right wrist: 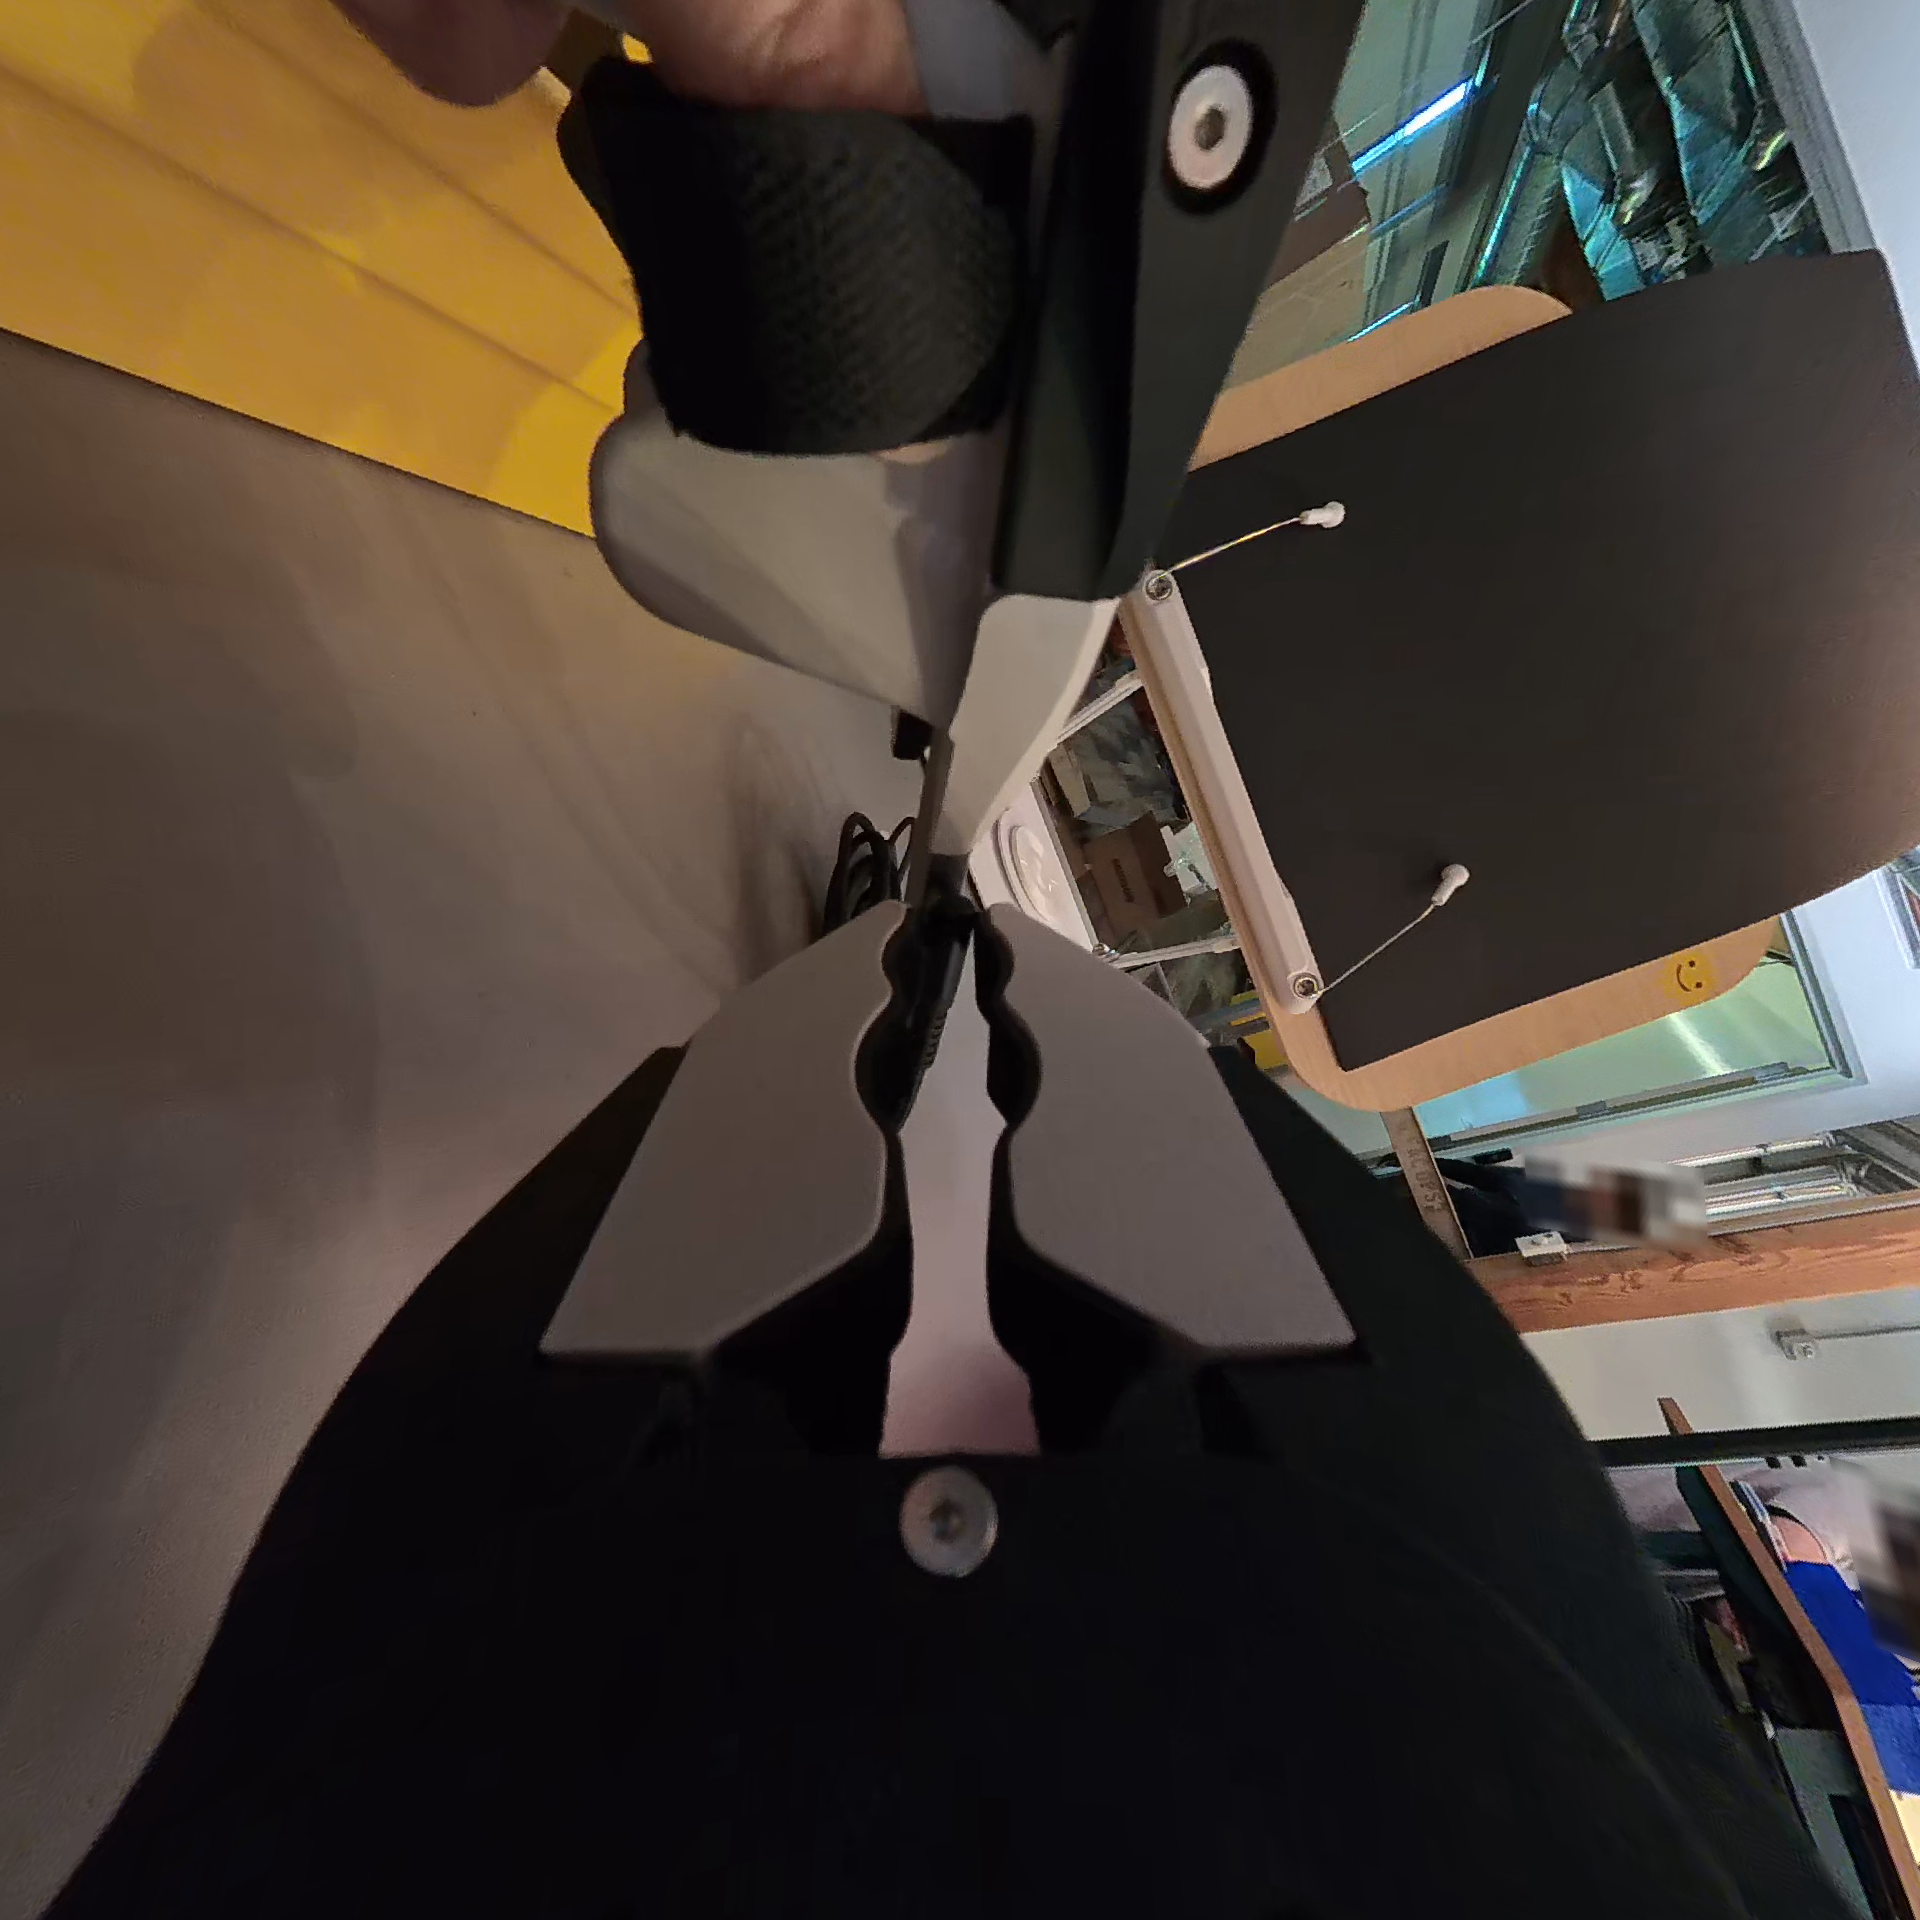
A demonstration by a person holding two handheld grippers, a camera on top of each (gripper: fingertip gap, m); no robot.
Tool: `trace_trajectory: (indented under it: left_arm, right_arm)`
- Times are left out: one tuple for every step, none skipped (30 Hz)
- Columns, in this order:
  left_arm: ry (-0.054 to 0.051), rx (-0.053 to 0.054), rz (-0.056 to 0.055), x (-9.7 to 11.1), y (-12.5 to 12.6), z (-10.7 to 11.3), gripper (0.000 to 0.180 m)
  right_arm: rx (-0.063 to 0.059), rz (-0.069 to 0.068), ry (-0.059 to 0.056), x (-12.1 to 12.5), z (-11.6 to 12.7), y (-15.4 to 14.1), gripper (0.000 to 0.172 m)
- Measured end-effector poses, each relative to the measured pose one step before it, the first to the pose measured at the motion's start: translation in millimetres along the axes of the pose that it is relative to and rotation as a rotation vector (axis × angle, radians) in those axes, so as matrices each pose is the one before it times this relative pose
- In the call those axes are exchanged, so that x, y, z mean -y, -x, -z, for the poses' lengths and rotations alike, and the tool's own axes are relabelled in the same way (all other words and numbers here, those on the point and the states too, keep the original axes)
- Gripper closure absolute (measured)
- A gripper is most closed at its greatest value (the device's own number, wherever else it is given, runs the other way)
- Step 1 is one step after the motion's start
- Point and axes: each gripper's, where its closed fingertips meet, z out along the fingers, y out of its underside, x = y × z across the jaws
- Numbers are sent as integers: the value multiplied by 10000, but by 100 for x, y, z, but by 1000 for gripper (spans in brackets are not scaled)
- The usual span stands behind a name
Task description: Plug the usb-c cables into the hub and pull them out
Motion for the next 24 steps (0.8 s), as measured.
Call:
trace_trajectory:
  left_arm:
    - [-43,-13,-3,84,-27,12,155]
    - [2,-13,-12,42,-20,-7,155]
    - [21,58,-82,24,38,-14,155]
    - [31,108,-125,1,-9,-38,155]
    - [-4,178,-182,55,-31,-59,155]
    - [15,248,-238,61,-17,-75,155]
    - [9,302,-276,107,-1,-107,155]
    - [-22,285,-220,139,-6,-109,155]
    - [-32,204,-120,148,-6,-93,155]
    - [-19,82,3,73,-19,-90,155]
    - [-8,-20,62,-9,-17,-103,155]
    - [1,-68,64,-27,-18,-54,155]
    - [-68,-64,17,35,-18,-26,155]
    - [-133,-61,63,74,-8,-14,155]
    - [-108,0,59,45,-7,-35,155]
    - [-143,16,36,89,-25,-62,155]
    - [-109,50,18,38,-35,-99,155]
    - [0,35,1,-19,-41,-99,155]
    - [9,-41,-28,-29,-89,-142,155]
    - [59,-66,50,-74,-78,-105,155]
    - [12,-126,58,-35,-132,-120,155]
    - [93,-103,-18,-109,-89,-156,155]
    - [95,-50,-7,-77,-54,-102,155]
    - [91,24,-131,-83,-10,-171,155]
  right_arm:
    - [17,31,-11,4,-26,26,162]
    - [12,27,28,-46,-42,49,161]
    - [24,29,-11,39,4,74,162]
    - [55,-29,15,-13,21,62,162]
    - [88,-164,12,-71,17,-25,163]
    - [126,-295,-7,-119,-8,-30,163]
    - [118,-287,11,-175,-38,-40,163]
    - [29,-138,46,-178,-44,-91,165]
    - [-76,53,30,-153,-39,-108,164]
    - [-112,128,6,-120,-20,-61,163]
    - [-79,77,-6,-102,2,-23,163]
    - [-56,-15,-23,-60,19,21,164]
    - [-80,-40,-31,-36,12,2,164]
    - [-133,-3,-10,-19,26,-63,163]
    - [-115,-6,24,-34,10,-38,163]
    - [-119,-16,52,-69,-2,-67,163]
    - [-104,-26,41,-97,1,-65,163]
    - [-42,-49,34,-117,6,25,163]
    - [-45,-55,54,-146,42,28,164]
    - [-8,-32,31,-134,67,78,163]
    - [-40,4,47,-137,95,13,163]
    - [-26,22,54,-155,77,58,163]
    - [-4,5,32,-114,59,95,163]
    - [-11,58,48,-162,6,67,163]
